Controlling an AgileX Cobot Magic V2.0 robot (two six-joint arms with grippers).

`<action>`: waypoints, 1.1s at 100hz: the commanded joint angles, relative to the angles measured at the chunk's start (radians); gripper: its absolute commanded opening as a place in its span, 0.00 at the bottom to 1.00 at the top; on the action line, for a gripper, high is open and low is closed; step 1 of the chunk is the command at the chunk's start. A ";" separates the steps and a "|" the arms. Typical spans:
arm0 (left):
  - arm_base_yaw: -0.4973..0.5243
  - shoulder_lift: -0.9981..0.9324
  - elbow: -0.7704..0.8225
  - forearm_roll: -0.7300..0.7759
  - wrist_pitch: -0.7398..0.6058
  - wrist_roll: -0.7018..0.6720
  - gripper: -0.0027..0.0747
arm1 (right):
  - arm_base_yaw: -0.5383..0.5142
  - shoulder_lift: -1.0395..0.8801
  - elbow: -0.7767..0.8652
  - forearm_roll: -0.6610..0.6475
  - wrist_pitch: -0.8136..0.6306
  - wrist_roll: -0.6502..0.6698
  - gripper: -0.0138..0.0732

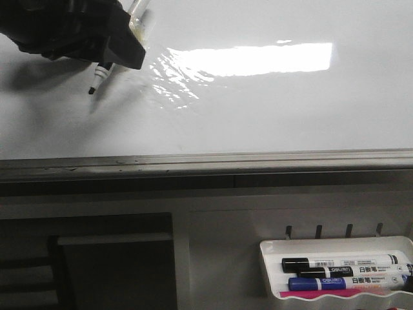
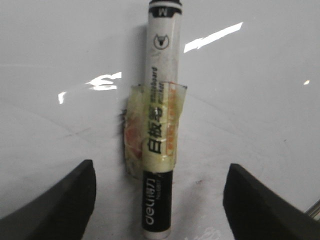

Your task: Write number 7 on whiteboard

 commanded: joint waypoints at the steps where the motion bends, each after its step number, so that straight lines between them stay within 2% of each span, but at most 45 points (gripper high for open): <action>1: -0.002 -0.009 -0.029 0.039 -0.071 -0.002 0.57 | -0.001 0.007 -0.036 0.020 -0.066 -0.013 0.70; 18: -0.002 -0.007 -0.029 0.088 -0.066 -0.002 0.23 | -0.001 0.007 -0.036 0.020 -0.069 -0.013 0.70; 19: -0.002 -0.007 -0.029 0.088 -0.066 -0.002 0.19 | -0.001 0.007 -0.036 0.020 -0.069 -0.013 0.70; 29: -0.002 -0.012 -0.029 0.088 -0.059 -0.002 0.01 | -0.001 0.007 -0.036 0.020 -0.069 -0.013 0.70; 41: -0.002 -0.038 -0.035 0.090 -0.026 -0.002 0.01 | -0.001 0.007 -0.036 0.020 -0.067 -0.013 0.70; 57: -0.002 -0.105 -0.072 0.135 0.146 0.000 0.01 | 0.000 0.007 -0.037 0.072 -0.031 -0.032 0.70; 74: -0.041 -0.176 -0.102 0.165 0.383 0.096 0.01 | 0.000 0.022 -0.087 0.296 0.073 -0.250 0.70; 90: -0.166 -0.212 -0.104 0.165 0.483 0.153 0.01 | 0.000 0.105 -0.173 0.476 0.189 -0.392 0.70; 110: -0.374 -0.212 -0.104 0.211 0.478 0.171 0.01 | 0.000 0.224 -0.257 0.633 0.323 -0.499 0.70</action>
